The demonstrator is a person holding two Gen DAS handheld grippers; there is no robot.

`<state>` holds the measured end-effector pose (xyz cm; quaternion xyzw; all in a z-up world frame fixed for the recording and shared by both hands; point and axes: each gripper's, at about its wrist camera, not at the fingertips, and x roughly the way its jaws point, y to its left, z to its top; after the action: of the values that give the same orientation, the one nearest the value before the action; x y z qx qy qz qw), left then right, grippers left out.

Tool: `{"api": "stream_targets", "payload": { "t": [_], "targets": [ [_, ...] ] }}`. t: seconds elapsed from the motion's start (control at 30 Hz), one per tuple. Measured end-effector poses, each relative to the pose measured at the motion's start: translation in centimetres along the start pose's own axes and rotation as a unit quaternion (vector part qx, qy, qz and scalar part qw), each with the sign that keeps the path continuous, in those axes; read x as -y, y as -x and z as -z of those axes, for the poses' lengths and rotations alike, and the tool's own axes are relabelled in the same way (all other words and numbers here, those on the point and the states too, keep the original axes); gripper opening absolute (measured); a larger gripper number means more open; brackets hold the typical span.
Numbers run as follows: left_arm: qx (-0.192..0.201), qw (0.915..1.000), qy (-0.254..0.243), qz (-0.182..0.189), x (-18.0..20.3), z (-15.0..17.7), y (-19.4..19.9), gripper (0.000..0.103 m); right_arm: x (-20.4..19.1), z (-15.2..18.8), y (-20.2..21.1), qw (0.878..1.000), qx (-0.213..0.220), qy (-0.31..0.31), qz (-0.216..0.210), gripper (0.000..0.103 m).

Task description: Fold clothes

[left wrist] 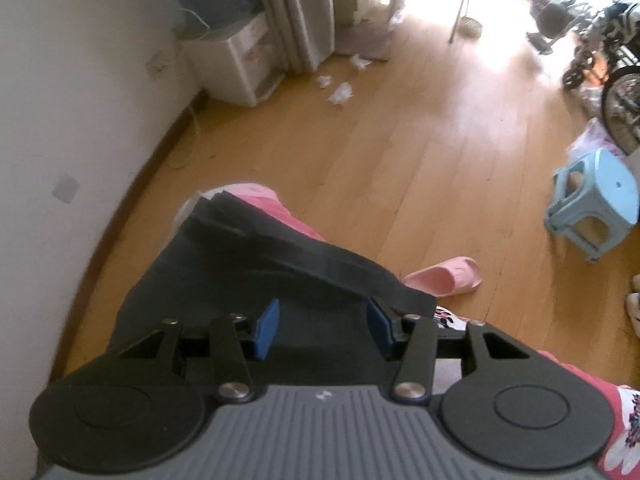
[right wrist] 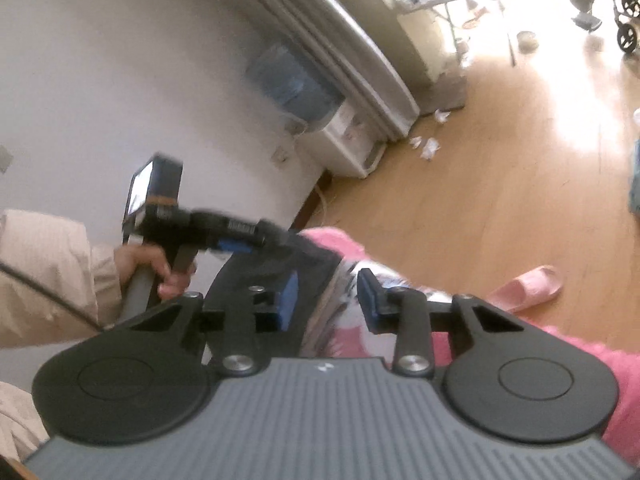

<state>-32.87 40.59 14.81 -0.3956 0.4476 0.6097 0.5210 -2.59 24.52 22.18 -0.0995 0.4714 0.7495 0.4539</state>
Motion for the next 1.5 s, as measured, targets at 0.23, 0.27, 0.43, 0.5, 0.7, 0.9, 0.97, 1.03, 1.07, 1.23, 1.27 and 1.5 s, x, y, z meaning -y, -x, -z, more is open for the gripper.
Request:
{"api": "stream_targets", "payload": {
  "t": [0.23, 0.27, 0.43, 0.5, 0.7, 0.9, 0.97, 1.03, 1.07, 1.23, 1.27, 1.5],
  "targets": [
    [0.049, 0.9977, 0.043, 0.019, 2.6, 1.4, 4.7, 0.051, 2.1, -0.8, 3.1, 1.0, 0.006, 0.02, 0.014, 0.031],
    [0.057, 0.9967, 0.053, 0.022, 2.5, 2.4, 6.1, 0.055, 1.7, -0.8, 3.3, 0.999, -0.003, 0.031, 0.014, 0.031],
    [0.071, 0.9875, 0.14, 0.014, 1.8, 8.7, 13.4, 0.065, -2.2, -1.3, 4.9, 0.992, -0.066, 0.109, 0.027, 0.033],
    [0.086, 0.9825, 0.165, 0.003, 1.4, 11.3, 15.8, 0.075, -4.1, -1.2, 5.4, 0.984, -0.096, 0.145, 0.029, 0.035],
    [0.113, 0.9773, 0.167, -0.063, 2.6, 17.0, 20.7, 0.094, -9.5, -0.9, 4.9, 0.956, -0.149, 0.249, 0.044, 0.06],
    [0.065, 0.9739, 0.189, -0.108, 3.5, 18.7, 22.4, 0.095, -12.5, -0.2, 3.4, 0.947, -0.172, 0.266, 0.052, 0.08],
    [0.047, 0.9733, 0.184, -0.129, 4.1, 19.1, 22.4, 0.095, -12.6, 0.0, 2.6, 0.948, -0.177, 0.257, 0.063, 0.08],
    [0.04, 0.9698, 0.183, -0.156, 4.8, 19.4, 22.3, 0.095, -12.7, 0.2, 2.1, 0.949, -0.18, 0.25, 0.073, 0.08],
    [0.036, 0.9692, 0.178, -0.166, 5.2, 19.4, 22.0, 0.095, -12.6, 0.4, 1.8, 0.947, -0.181, 0.253, 0.078, 0.08],
    [0.009, 0.9706, 0.188, -0.151, 5.0, 18.6, 21.4, 0.095, -11.5, 0.9, 1.1, 0.94, -0.19, 0.264, 0.108, 0.082],
    [0.005, 0.97, 0.2, -0.137, 4.7, 18.5, 21.4, 0.094, -11.3, 0.9, 1.1, 0.94, -0.191, 0.261, 0.111, 0.082],
    [0.012, 0.9585, 0.254, -0.13, 4.2, 19.1, 21.3, 0.092, -11.1, 1.0, 0.3, 0.941, -0.2, 0.245, 0.123, 0.082]
  ]
}}
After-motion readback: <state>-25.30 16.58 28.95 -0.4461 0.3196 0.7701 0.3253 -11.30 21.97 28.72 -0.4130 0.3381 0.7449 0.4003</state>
